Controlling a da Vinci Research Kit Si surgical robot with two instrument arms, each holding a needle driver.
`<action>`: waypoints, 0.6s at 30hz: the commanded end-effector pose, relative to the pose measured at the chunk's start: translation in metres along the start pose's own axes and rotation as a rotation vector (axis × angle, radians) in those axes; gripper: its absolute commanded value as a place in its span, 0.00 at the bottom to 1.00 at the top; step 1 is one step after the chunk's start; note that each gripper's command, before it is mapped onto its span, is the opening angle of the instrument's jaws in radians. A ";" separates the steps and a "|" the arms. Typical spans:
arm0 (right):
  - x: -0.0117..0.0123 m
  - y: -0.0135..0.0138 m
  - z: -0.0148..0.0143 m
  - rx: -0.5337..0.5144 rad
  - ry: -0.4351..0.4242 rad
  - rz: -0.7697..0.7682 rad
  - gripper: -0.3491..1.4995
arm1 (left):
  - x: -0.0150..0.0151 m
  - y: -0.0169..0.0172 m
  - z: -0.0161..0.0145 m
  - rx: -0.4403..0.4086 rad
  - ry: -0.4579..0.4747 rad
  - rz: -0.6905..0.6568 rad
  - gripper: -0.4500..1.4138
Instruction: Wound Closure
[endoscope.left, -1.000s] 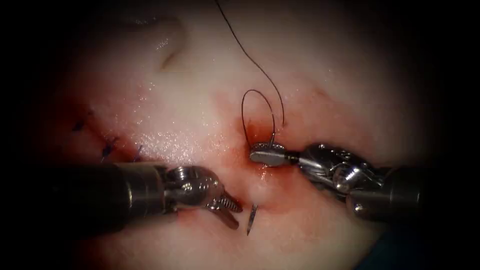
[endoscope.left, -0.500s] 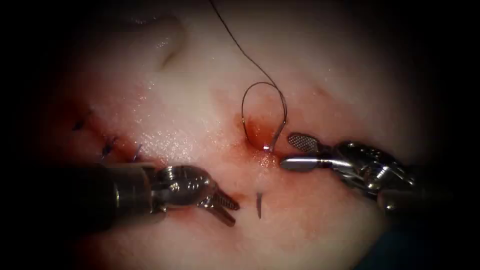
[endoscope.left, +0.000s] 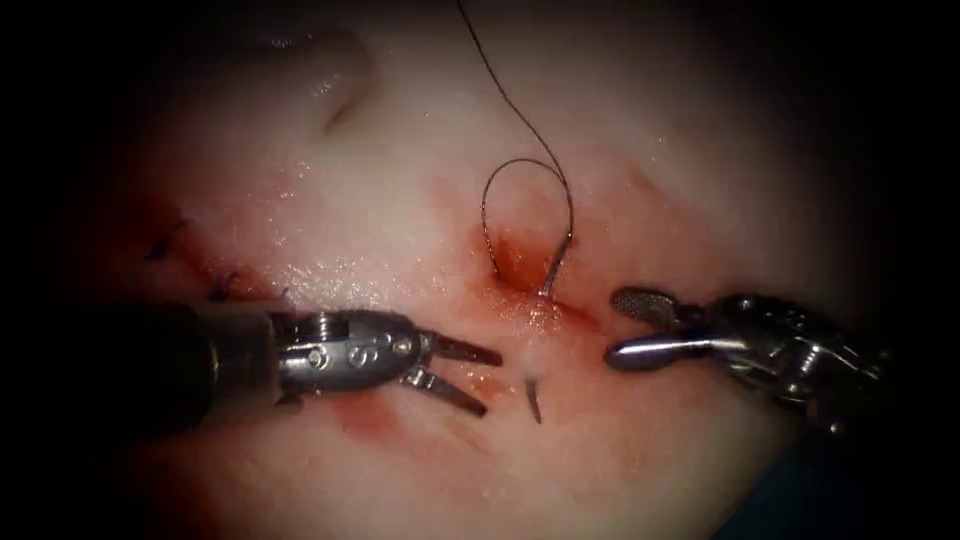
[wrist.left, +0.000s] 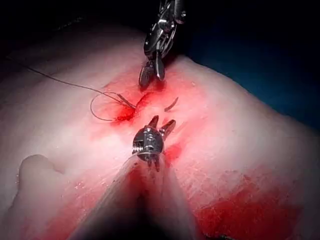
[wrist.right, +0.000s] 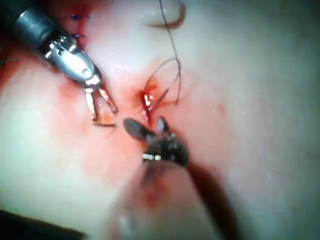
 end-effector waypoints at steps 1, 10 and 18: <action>-0.0008 0.0003 0.0012 -0.006 -0.016 -0.007 0.79 | -0.0001 -0.0002 0.0012 -0.004 0.009 0.011 0.46; -0.0010 0.0006 0.0017 -0.011 -0.013 -0.009 0.79 | -0.0003 -0.0001 0.0029 -0.020 0.010 0.010 0.45; -0.0016 0.0007 0.0026 -0.014 -0.012 -0.016 0.79 | 0.0000 -0.0006 0.0044 -0.018 0.014 0.005 0.45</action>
